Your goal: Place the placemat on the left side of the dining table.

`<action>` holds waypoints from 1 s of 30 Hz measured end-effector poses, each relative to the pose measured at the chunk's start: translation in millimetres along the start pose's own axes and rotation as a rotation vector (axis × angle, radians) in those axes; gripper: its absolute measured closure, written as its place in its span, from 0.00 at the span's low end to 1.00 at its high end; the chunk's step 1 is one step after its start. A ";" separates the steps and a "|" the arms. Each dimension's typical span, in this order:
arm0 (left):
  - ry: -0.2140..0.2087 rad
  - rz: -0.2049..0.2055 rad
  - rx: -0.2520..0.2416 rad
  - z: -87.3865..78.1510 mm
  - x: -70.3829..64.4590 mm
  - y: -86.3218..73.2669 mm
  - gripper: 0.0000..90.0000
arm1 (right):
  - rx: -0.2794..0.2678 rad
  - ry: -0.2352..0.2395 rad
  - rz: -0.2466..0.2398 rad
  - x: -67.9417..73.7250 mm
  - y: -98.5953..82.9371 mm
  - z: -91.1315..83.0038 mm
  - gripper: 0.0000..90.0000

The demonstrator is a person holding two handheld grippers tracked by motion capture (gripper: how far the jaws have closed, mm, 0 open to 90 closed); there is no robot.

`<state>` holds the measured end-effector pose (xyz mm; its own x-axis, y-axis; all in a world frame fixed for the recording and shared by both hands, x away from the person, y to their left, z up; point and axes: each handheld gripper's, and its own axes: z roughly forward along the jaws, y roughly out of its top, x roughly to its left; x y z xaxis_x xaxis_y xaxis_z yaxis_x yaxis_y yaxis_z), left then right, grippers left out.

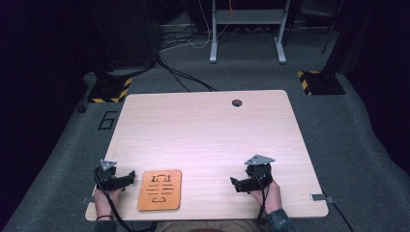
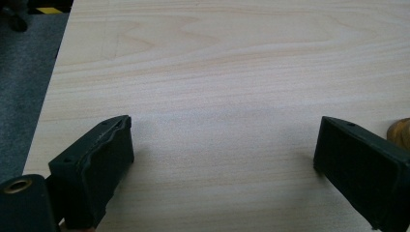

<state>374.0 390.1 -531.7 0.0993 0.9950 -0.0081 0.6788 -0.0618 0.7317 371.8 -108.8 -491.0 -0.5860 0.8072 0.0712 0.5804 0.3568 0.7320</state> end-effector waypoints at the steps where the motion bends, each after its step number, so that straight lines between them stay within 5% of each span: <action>1: 0.000 0.001 0.001 0.0 0.1 0.0 0.08 | 0.000 0.007 -0.009 3.4 3.1 2.5 0.00; 30: -0.001 0.002 -0.002 0.1 0.2 0.0 0.08 | 0.068 0.240 -0.111 94.4 54.4 76.6 0.00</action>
<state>374.1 390.2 -531.8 0.1015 0.9948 -0.0075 0.6773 -0.0636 0.7329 391.4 22.9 -496.3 -0.7610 0.6293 0.1577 0.5370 0.4746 0.6974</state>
